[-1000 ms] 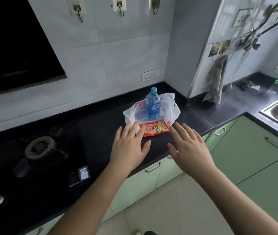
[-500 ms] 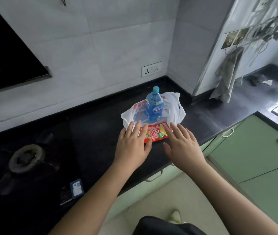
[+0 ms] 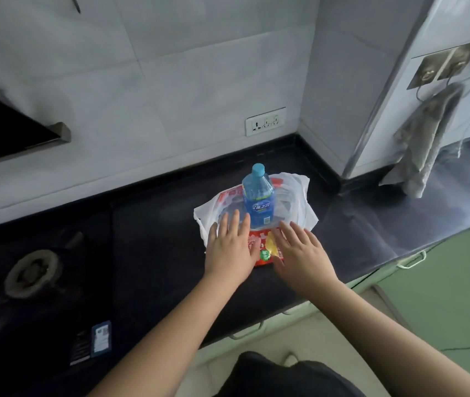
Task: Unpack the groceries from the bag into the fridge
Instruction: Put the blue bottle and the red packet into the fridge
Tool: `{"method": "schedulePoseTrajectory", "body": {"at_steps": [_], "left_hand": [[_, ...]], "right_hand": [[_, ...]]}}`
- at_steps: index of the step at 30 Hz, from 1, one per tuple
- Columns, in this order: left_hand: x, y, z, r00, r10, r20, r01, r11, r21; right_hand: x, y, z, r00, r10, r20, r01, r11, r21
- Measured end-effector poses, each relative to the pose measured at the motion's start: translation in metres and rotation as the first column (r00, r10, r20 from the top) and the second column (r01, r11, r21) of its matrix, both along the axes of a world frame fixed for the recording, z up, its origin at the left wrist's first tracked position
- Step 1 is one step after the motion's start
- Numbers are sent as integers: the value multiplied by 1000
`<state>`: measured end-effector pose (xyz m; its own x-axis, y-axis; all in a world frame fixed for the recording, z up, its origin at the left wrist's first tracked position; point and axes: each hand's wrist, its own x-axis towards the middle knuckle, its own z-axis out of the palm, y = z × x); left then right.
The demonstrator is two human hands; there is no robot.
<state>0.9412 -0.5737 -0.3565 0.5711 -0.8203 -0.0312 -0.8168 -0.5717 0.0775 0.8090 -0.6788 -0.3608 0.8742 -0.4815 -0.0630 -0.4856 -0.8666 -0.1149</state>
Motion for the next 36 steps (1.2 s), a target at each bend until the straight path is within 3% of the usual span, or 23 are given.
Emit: {"method": "schedulePoseTrajectory", "body": {"at_steps": [8, 13, 16, 20, 24, 26, 36], "left_hand": [[18, -42, -27, 971, 78, -225, -68, 996, 50], [11, -58, -42, 897, 186, -401, -207, 978, -8], [14, -72, -46, 796, 289, -531, -370, 928, -49], [17, -94, -45, 691, 281, -666, -508, 845, -171], [22, -124, -51, 422, 224, -879, -717, 675, -172], [26, -137, -63, 340, 167, -925, -788, 588, -184], [20, -169, -92, 428, 215, -878, -882, 312, -353]], "right_hand": [[12, -34, -34, 993, 120, -23, -118, 990, 73], [26, -39, -57, 989, 143, -38, -137, 981, 138], [32, -42, -73, 986, 152, -69, -140, 979, 150], [39, -43, -92, 977, 176, -120, -152, 971, 187], [47, -46, -104, 966, 208, -154, -179, 966, 186], [50, -47, -110, 965, 218, -145, -192, 965, 176], [53, -51, -133, 935, 313, -168, -286, 944, 166]]}}
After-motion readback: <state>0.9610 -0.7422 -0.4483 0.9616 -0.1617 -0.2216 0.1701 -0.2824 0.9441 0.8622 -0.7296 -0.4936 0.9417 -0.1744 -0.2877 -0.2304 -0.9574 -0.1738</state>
